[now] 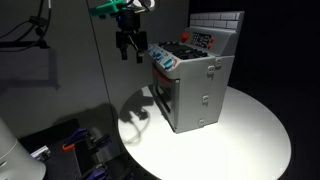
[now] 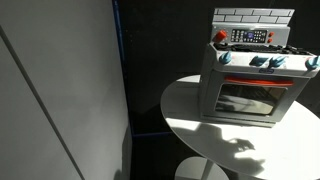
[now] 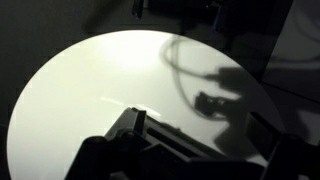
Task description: Press the top orange button on the microwave oven controlling panel of the stove
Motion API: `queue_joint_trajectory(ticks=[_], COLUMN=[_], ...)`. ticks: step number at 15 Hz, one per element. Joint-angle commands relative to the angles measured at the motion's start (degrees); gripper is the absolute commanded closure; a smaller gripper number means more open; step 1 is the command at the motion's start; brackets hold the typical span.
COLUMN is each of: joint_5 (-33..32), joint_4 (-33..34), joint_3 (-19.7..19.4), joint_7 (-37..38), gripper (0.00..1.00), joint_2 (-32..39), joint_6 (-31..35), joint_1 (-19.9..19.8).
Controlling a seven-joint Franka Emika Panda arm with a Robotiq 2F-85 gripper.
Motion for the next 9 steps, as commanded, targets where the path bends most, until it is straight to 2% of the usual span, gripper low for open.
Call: queue_joint_trajectory(ticks=[1,9], joint_5=[-1.72,-5.83], joint_4=[5.78,17.36], joint_3=[-0.11,-0.35], joint_7=[3.47,12.94], gripper=[0.0,0.0], joint_2=[3.04,10.91], joint_6=[1.22,5.03], joint_1=[-1.01,-3.38])
